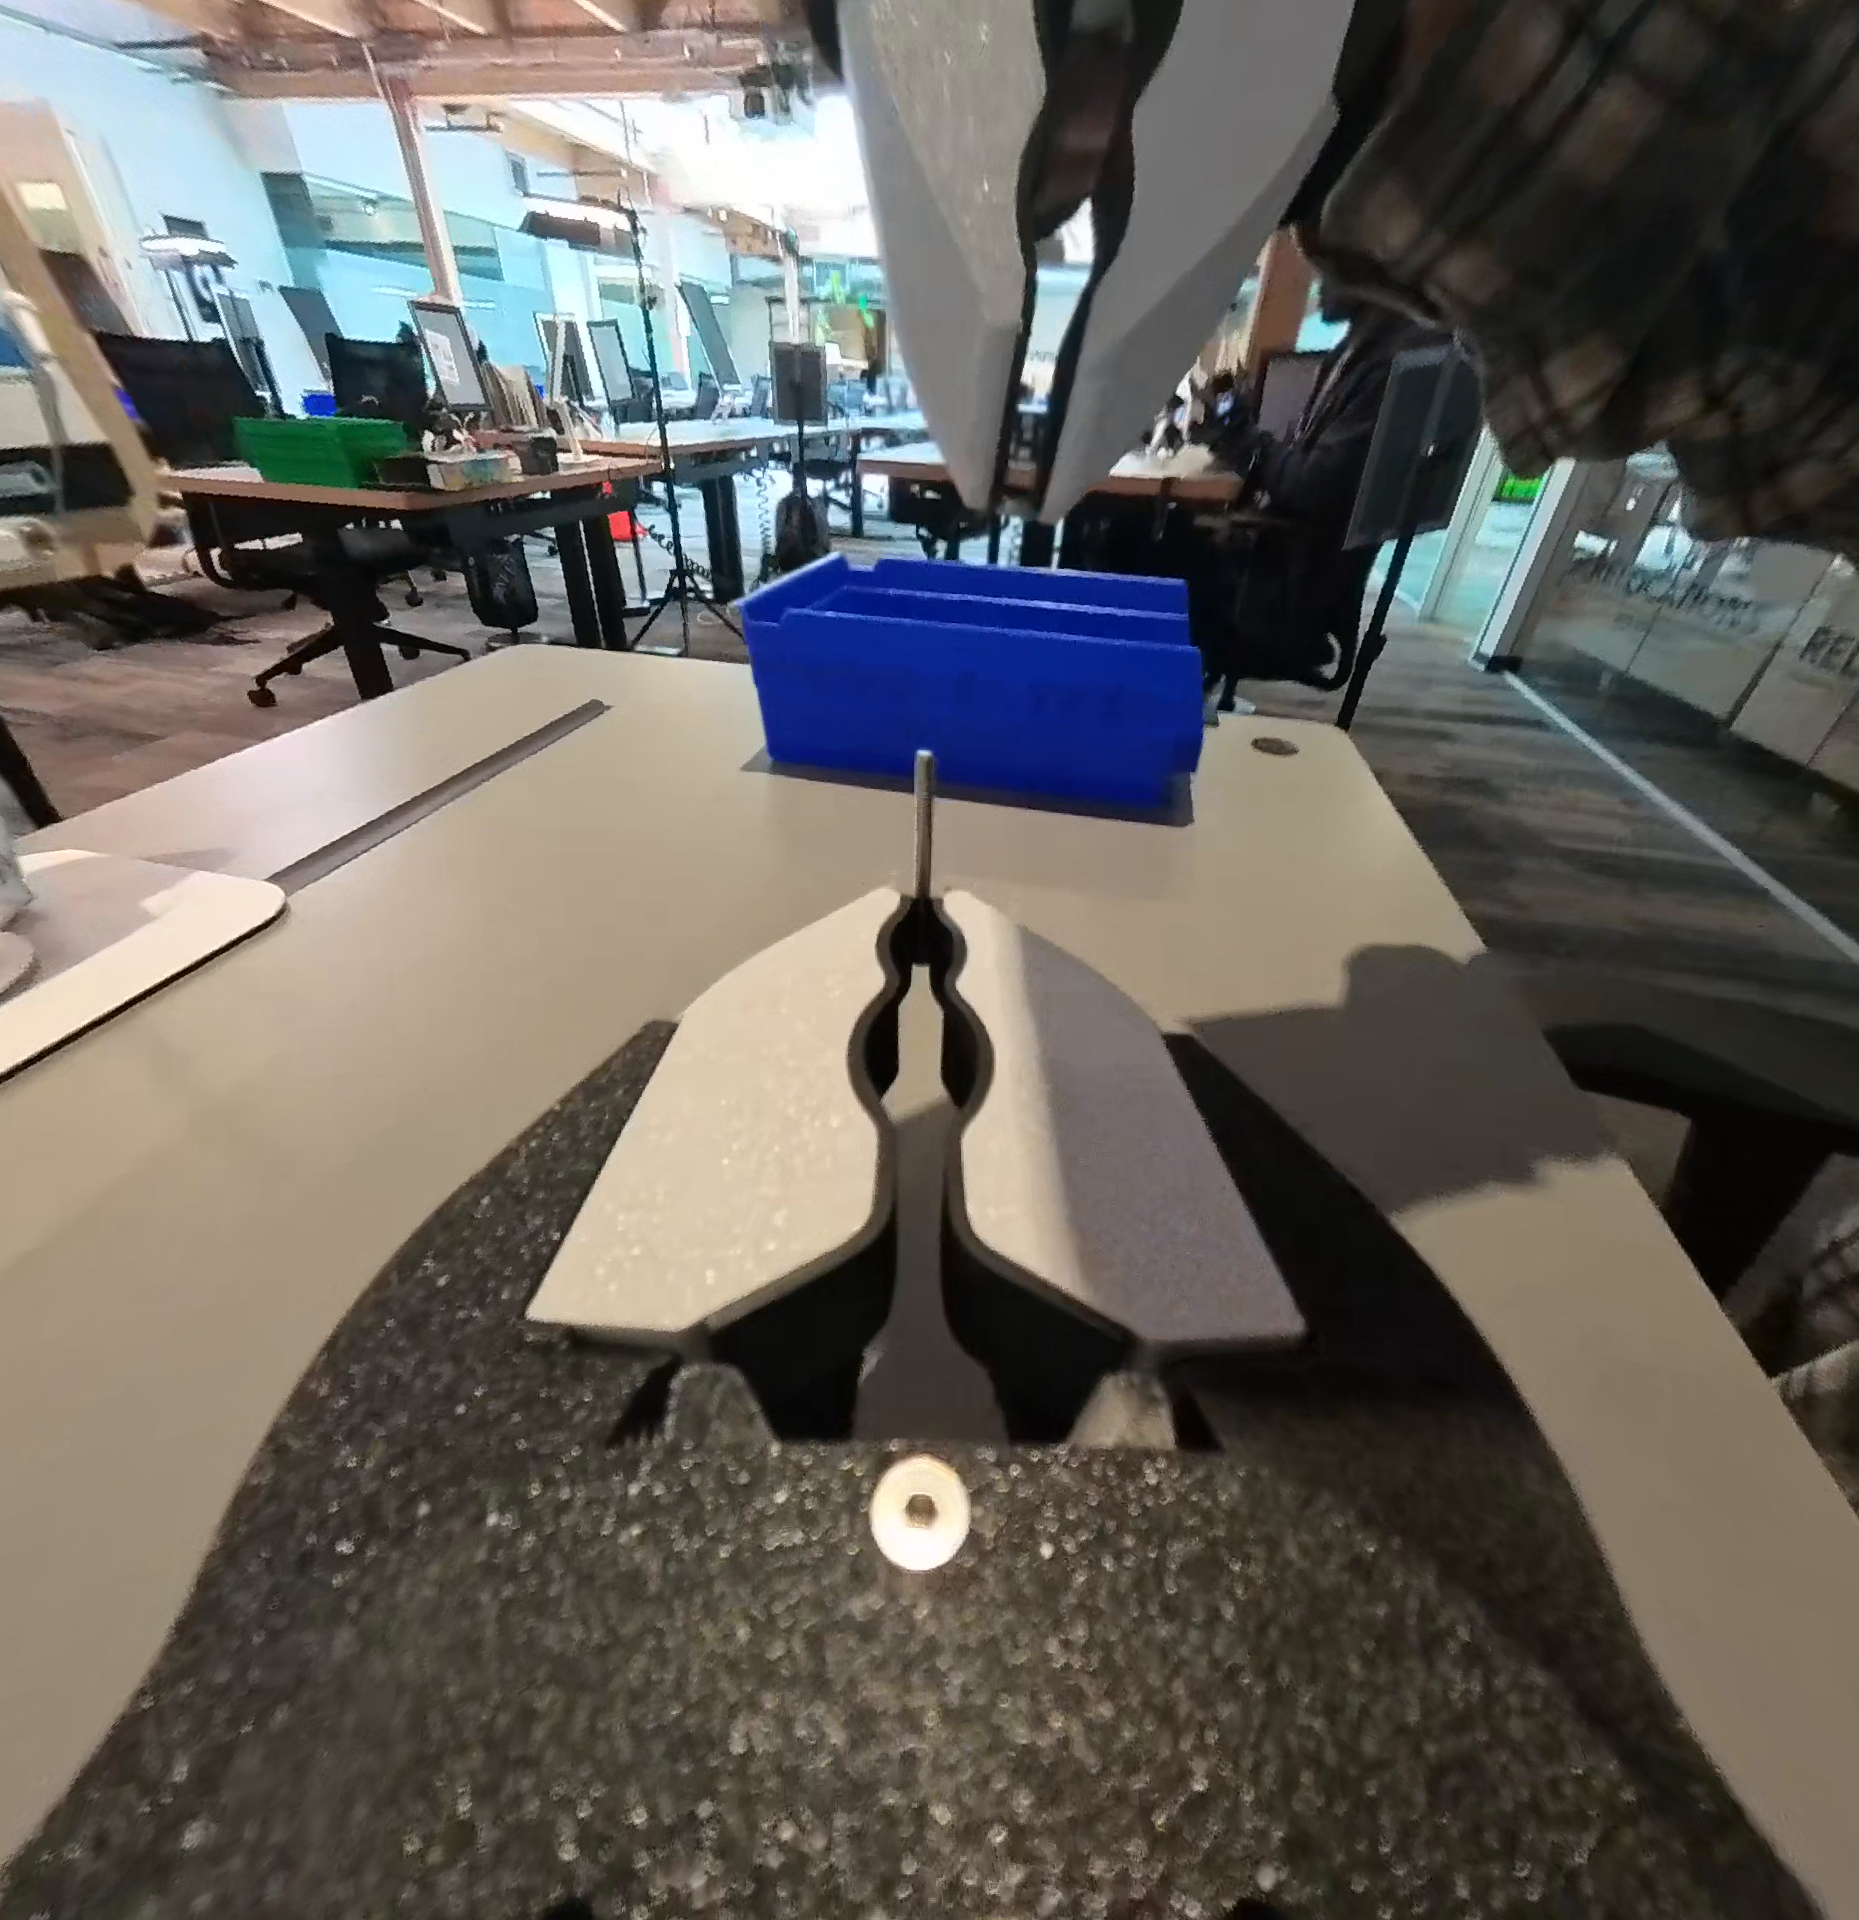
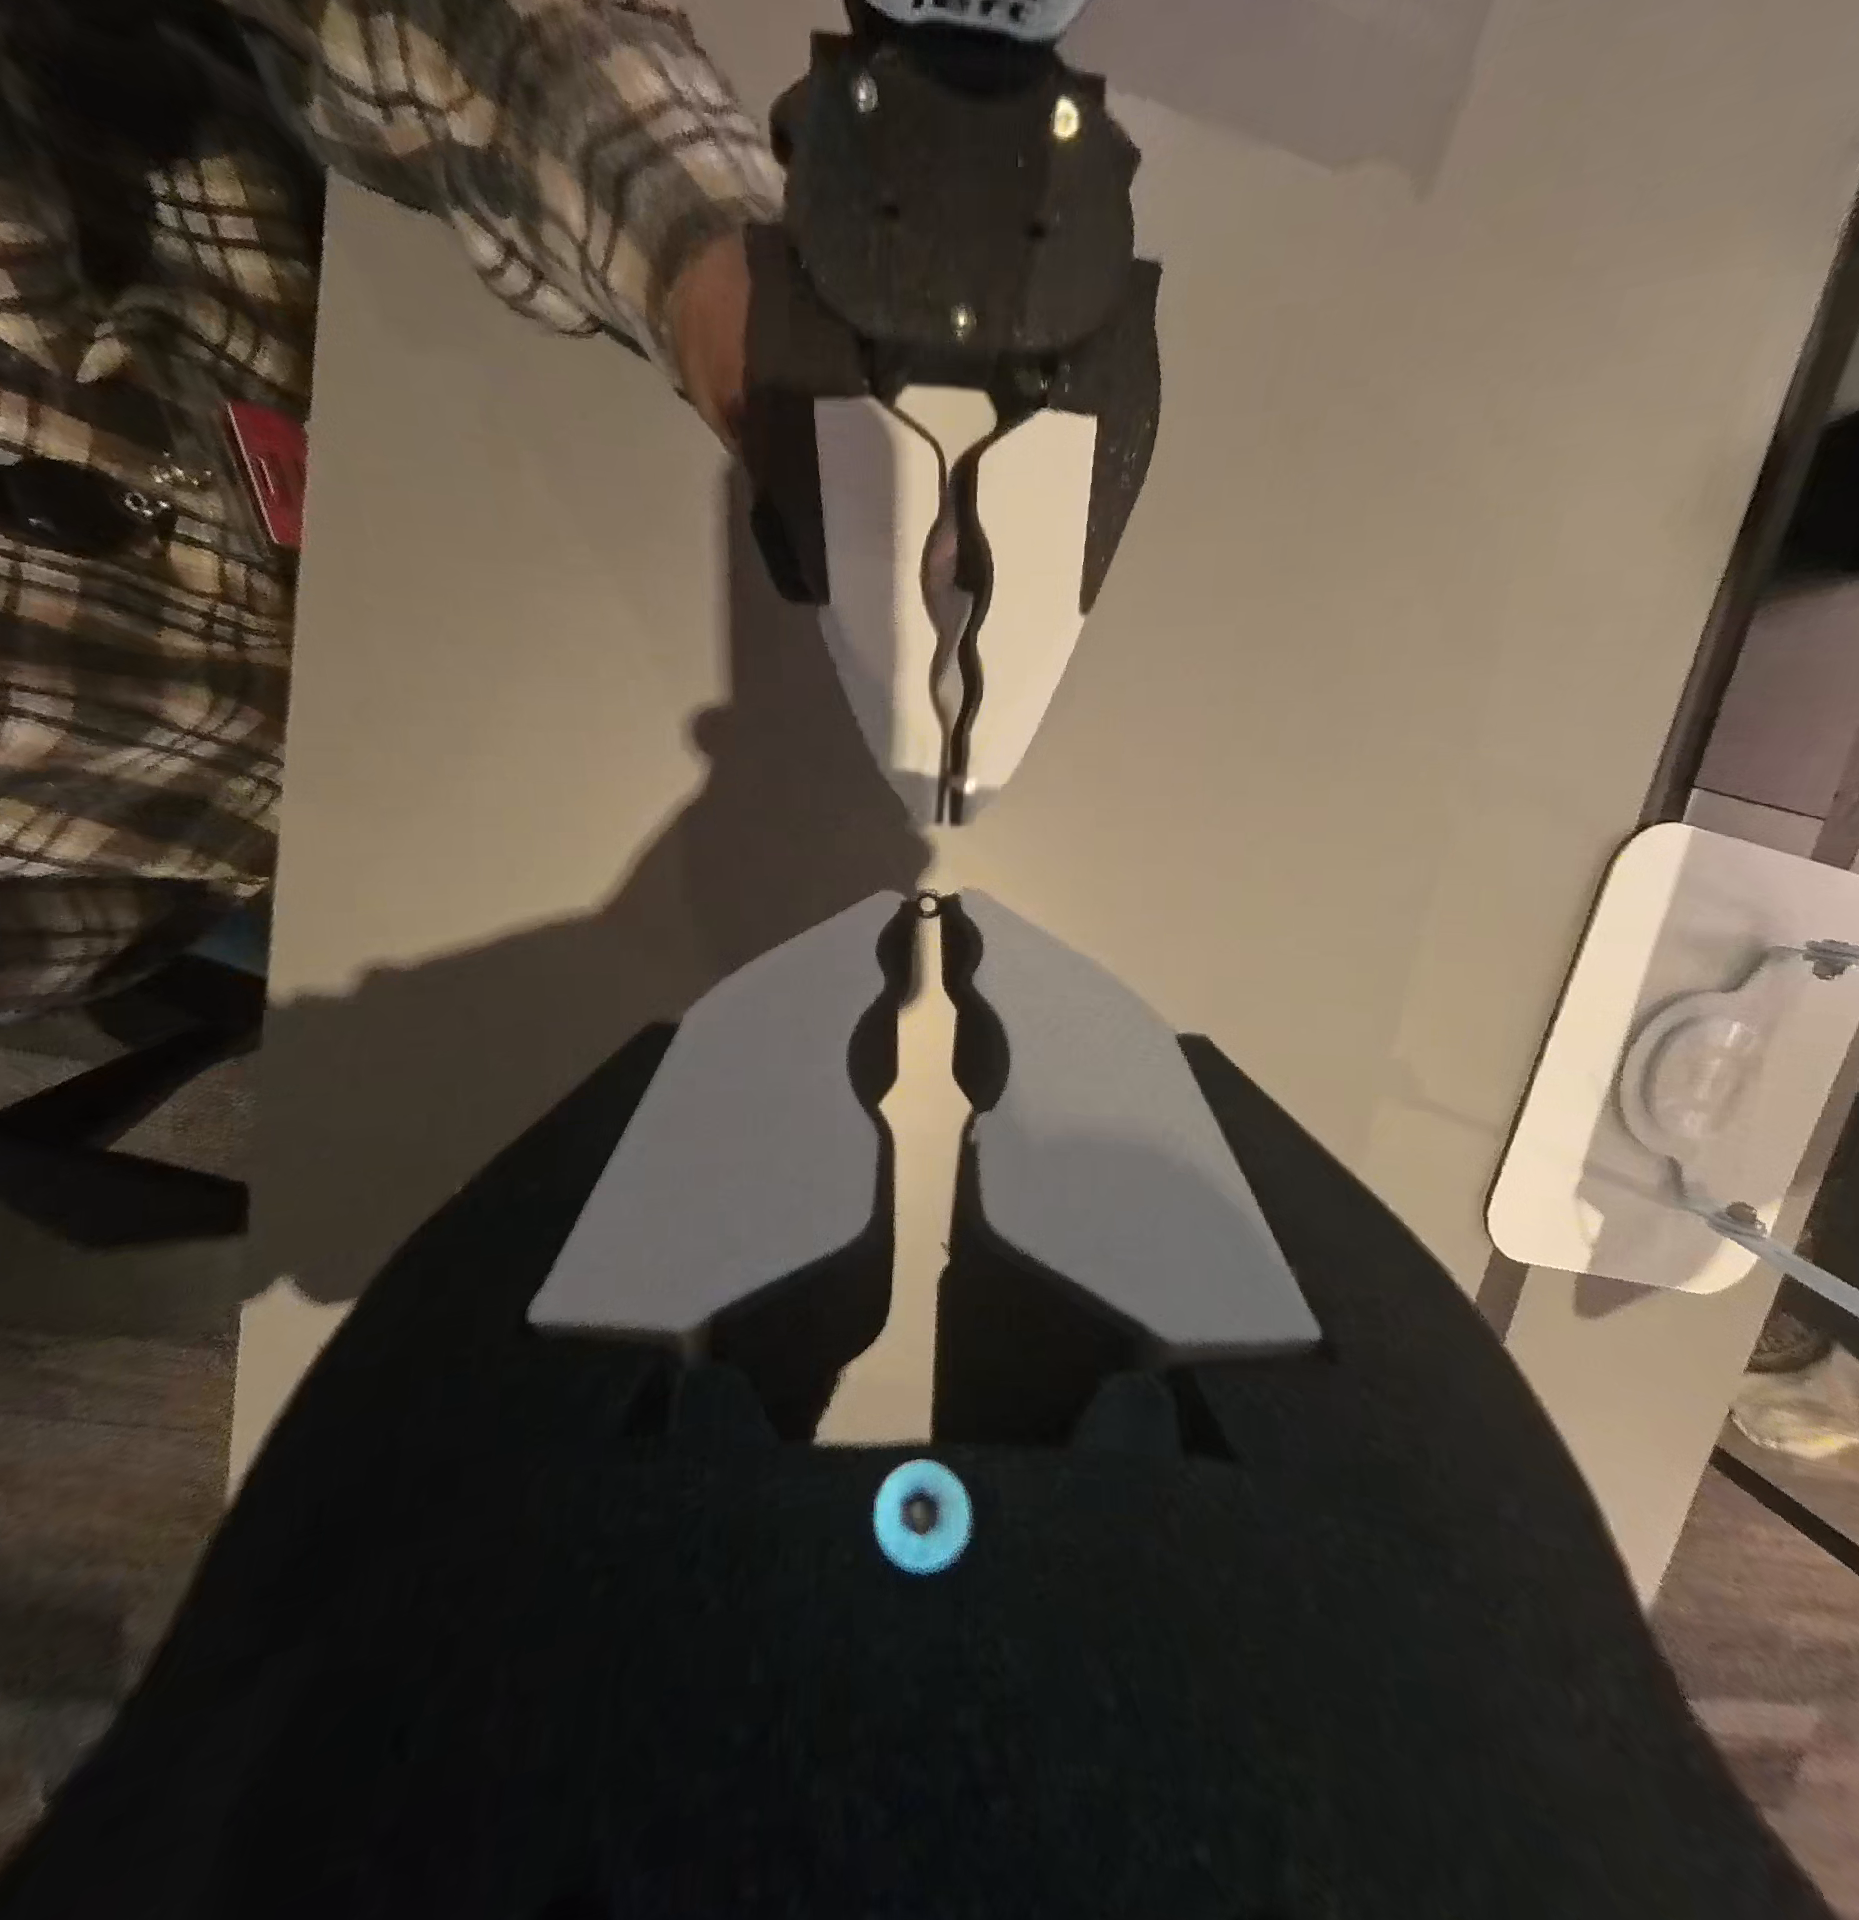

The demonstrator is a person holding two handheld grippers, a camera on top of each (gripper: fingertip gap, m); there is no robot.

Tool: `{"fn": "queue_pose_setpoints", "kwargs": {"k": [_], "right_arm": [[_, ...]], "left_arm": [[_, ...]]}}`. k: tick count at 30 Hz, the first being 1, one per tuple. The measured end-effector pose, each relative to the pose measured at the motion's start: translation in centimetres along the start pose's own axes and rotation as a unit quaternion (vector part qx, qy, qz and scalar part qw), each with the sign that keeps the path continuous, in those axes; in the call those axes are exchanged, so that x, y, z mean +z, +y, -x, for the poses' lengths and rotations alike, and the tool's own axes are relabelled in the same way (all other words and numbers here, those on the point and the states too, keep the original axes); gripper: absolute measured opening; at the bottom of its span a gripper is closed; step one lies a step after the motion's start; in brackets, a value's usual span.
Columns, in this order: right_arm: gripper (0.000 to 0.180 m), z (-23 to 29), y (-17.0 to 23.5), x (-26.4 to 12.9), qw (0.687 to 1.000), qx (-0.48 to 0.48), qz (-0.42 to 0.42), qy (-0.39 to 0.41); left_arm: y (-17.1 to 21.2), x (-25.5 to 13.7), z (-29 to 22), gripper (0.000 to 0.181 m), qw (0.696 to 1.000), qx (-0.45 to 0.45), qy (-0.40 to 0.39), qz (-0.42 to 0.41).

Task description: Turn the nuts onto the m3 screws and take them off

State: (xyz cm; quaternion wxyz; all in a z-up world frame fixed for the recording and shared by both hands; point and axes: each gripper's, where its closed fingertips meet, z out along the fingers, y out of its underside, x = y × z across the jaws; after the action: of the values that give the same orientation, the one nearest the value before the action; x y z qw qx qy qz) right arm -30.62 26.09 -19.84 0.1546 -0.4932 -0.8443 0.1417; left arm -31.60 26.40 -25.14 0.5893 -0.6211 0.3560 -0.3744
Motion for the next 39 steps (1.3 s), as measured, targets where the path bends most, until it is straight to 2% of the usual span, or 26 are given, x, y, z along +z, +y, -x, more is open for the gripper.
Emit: {"fn": "queue_pose_setpoints", "kwargs": {"k": [12, 33, 39], "right_arm": [[0.005, 0.1, -0.8, 3.6, 0.999, -0.028, 0.026, -0.028], [0.0, -0.3, -0.6, 4.4, 0.999, -0.022, 0.023, -0.035], [0.0, -1.7, 0.7, 4.8, 1.0, 0.02, -0.022, -0.005]], "left_arm": [[1.0, -0.6, -0.7, 0.001, 1.0, 0.005, -0.003, 0.022], [1.1, -0.5, -0.5, 0.002, 0.999, 0.014, -0.009, 0.031], [2.4, -1.1, 1.7, 0.001, 0.998, -0.007, -0.049, 0.037]]}}
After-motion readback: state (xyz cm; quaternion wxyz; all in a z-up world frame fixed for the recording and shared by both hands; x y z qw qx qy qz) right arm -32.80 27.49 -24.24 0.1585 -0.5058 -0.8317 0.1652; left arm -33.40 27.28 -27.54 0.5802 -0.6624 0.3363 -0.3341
